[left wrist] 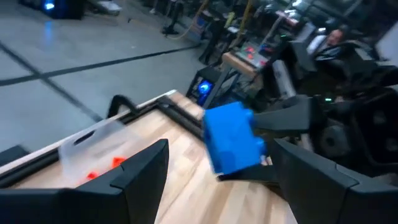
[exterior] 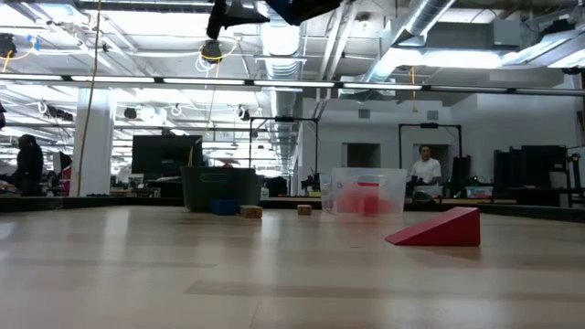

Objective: Sort blocks
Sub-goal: Put the blue game piece into the dark blue bin

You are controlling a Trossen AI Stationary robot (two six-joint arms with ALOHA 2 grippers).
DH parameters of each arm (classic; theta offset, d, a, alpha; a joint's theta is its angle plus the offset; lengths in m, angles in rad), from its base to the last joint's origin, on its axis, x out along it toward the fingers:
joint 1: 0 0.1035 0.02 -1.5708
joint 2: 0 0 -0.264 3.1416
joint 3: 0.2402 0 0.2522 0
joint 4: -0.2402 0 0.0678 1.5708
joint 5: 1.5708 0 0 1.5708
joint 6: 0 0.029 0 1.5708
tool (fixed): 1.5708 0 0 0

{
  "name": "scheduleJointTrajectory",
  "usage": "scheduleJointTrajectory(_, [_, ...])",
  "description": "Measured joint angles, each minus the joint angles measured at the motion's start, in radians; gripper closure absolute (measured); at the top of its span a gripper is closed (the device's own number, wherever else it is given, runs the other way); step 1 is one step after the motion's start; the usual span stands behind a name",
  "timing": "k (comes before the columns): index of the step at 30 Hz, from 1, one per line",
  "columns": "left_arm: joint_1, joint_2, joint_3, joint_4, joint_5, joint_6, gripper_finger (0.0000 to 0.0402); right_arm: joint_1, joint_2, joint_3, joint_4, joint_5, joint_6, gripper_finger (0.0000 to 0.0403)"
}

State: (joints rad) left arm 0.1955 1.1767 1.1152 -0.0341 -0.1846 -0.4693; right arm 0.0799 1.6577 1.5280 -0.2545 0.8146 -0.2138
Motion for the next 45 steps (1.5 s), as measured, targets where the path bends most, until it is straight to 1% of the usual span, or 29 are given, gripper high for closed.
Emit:
scheduleJointTrajectory(3, [-0.005, 0.0, 0.0, 0.029, 0.021, 0.016, 0.0127, 0.0, 0.0, 0.001, 0.012, 0.0, -0.005, 0.0326])
scheduleJointTrajectory(8, [-0.005, 0.003, 0.0, 0.039, 0.012, 0.031, 0.0127, 0.001, 0.0, 0.001, 0.02, -0.003, -0.026, 0.0326])
scheduleJointTrajectory(11, [-0.005, 0.003, 0.0, 0.052, -0.007, 0.084, 0.013, 0.004, 0.0, 0.001, 0.025, -0.006, -0.032, 0.0326])
scheduleJointTrajectory(13, [-0.005, 0.003, 0.0, 0.049, -0.033, 0.118, 0.0141, 0.005, 0.0, 0.001, 0.026, -0.012, -0.032, 0.0326])
scheduleJointTrajectory(16, [-0.003, 0.004, 0.0, 0.052, -0.05, 0.152, 0.0173, 0.005, 0.0, 0.001, 0.029, -0.035, -0.031, 0.0326])
scheduleJointTrajectory(20, [0.007, 0.025, 0.002, 0.056, -0.047, 0.154, 0.0234, 0.002, 0.0, 0.001, 0.042, -0.039, -0.03, 0.0322])
scheduleJointTrajectory(24, [0.01, 0.049, 0.004, 0.064, -0.016, 0.121, 0.0296, -0.007, 0.0, -0.001, 0.046, -0.049, -0.032, 0.0297])
scheduleJointTrajectory(26, [0.011, 0.051, 0.004, 0.056, -0.006, 0.116, 0.0315, -0.008, 0.0, -0.001, 0.035, -0.064, -0.03, 0.0275])
scheduleJointTrajectory(30, [0.027, 0.056, 0.0, 0.026, 0.001, 0.124, 0.0315, -0.001, -0.002, 0.001, 0.043, -0.089, -0.025, 0.0216])
scheduleJointTrajectory(33, [0.066, 0.047, -0.001, -0.019, -0.003, 0.114, 0.0315, 0.0, -0.006, 0.002, 0.036, -0.093, -0.024, 0.0174])
scheduleJointTrajectory(35, [0.102, 0.044, 0.002, -0.064, 0.006, 0.111, 0.0315, -0.001, -0.009, 0.002, 0.032, -0.078, -0.024, 0.0156])
scheduleJointTrajectory(40, [0.215, 0.073, 0.0, -0.247, 0.06, 0.154, 0.0315, 0.008, -0.044, 0.002, -0.025, -0.012, -0.023, 0.0144])
scheduleJointTrajectory(45, [0.348, 0.153, -0.006, -0.384, 0.148, 0.237, 0.0315, 0.02, -0.069, 0.001, -0.099, 0.005, 0.014, 0.0143])
